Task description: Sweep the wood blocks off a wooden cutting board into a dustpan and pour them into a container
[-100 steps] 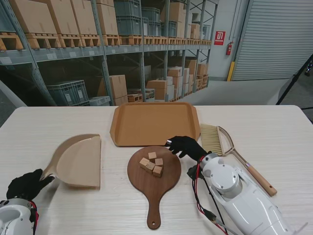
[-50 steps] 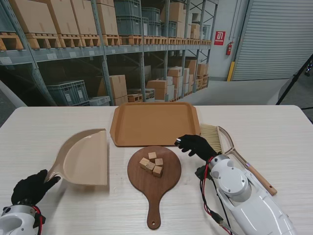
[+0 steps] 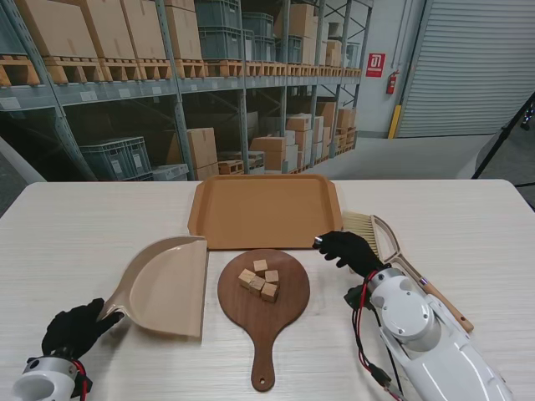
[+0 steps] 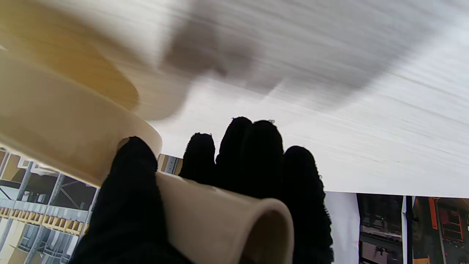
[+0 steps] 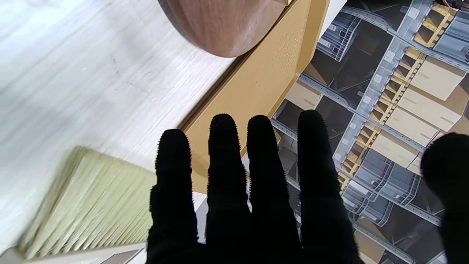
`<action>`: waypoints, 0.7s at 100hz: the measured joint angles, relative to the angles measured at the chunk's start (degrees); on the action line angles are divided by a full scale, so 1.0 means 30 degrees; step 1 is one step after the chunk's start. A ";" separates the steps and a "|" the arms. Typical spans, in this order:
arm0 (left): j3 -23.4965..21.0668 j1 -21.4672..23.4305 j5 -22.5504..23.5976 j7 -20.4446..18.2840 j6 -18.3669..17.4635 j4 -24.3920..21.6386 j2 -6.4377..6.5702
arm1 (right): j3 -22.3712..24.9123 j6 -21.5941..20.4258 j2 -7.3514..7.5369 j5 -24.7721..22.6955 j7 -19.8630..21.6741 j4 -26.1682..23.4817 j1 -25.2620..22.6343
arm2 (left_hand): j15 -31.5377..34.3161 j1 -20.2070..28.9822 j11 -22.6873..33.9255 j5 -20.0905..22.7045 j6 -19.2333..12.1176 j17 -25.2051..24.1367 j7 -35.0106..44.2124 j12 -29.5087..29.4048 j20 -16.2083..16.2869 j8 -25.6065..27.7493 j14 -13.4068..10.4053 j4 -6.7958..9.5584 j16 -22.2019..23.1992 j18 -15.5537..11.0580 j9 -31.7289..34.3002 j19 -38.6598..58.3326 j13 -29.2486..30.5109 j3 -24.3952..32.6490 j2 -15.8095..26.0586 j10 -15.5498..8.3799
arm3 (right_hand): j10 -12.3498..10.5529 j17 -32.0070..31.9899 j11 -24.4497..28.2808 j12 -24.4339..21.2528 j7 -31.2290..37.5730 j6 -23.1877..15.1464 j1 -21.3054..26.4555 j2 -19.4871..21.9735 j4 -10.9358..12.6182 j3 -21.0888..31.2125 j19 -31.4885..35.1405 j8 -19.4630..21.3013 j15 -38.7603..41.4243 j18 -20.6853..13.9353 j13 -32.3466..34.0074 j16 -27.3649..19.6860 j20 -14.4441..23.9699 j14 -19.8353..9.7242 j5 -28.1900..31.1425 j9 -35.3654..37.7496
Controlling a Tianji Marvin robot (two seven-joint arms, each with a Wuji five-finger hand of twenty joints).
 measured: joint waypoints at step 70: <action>0.1659 -0.1111 0.0410 0.0069 0.0278 0.1269 0.0293 | 0.0561 0.0752 -0.0161 0.0080 -0.0944 -0.0044 -0.0590 | 0.0000 0.0000 0.2036 0.0000 0.0005 -0.0028 0.0013 0.0573 0.0001 0.0034 0.0049 0.0000 0.0002 0.0005 0.0000 0.0000 0.0000 0.0000 0.0000 0.0199 | 0.0000 0.0039 0.0003 0.0009 0.0027 0.0080 0.0010 0.0001 0.0000 0.0000 0.0198 0.0033 0.0009 0.0000 0.0000 0.0000 0.0000 0.0000 0.0344 0.0000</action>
